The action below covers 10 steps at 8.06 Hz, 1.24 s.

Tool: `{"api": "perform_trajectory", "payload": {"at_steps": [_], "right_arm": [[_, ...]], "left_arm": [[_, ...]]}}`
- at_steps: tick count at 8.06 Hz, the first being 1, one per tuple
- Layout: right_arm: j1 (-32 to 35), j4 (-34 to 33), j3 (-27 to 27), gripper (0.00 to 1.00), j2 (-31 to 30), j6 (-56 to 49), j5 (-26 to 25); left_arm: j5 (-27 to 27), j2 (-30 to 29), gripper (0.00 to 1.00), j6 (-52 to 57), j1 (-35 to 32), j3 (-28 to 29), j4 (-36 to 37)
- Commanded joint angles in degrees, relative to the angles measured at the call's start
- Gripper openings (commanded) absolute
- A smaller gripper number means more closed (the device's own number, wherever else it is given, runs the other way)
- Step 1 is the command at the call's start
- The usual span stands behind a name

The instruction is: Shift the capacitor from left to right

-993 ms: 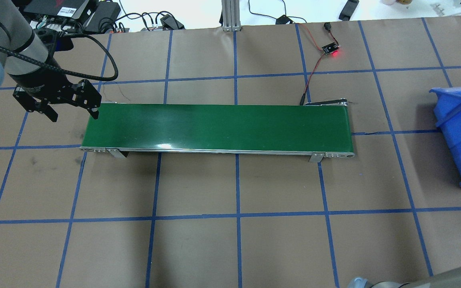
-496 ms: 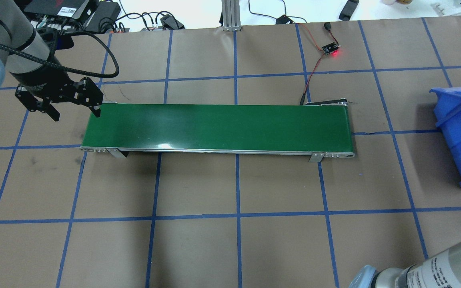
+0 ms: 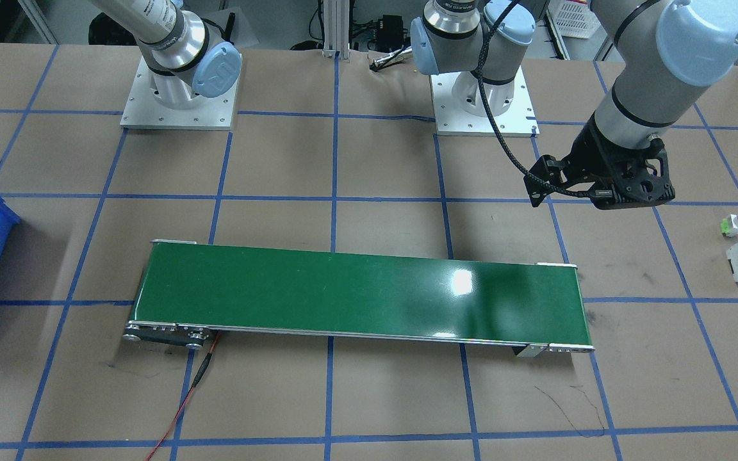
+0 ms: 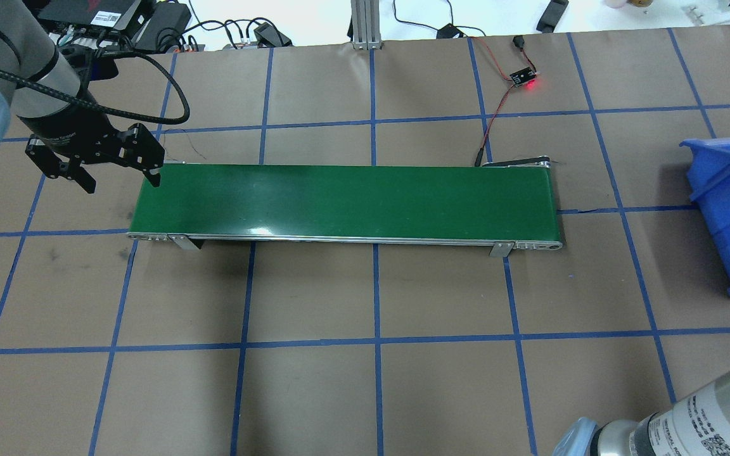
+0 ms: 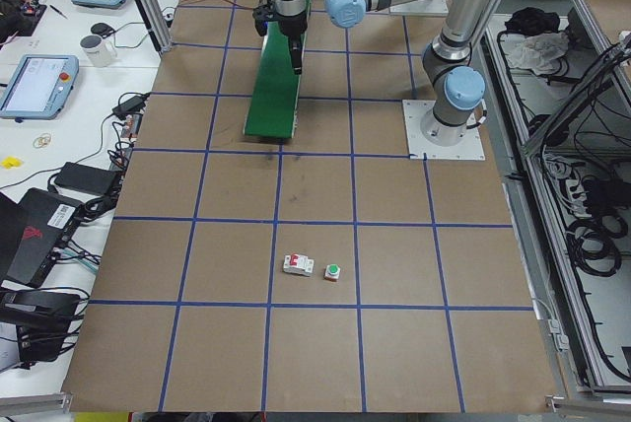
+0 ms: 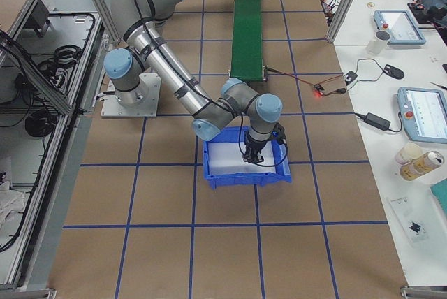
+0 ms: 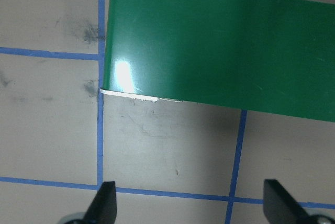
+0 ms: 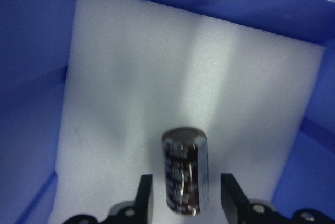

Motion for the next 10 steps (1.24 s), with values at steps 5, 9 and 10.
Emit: {"api": "perform_trajectory", "payload": {"at_steps": [5, 9, 10], "right_arm": [[14.51, 20.75, -0.98, 1.0, -23.25, 18.82, 4.66], [36.22, 28.0, -1.87, 1.0, -28.81, 44.49, 4.22], [41.41, 27.92, -1.87, 1.0, -28.91, 52.2, 4.74]], "left_arm": [[0.13, 0.0, 1.0, 0.46, 0.0, -0.03, 0.09], [0.3, -0.09, 1.0, 0.63, 0.0, -0.03, 0.09], [0.3, -0.09, 1.0, 0.63, 0.0, -0.03, 0.09]]}}
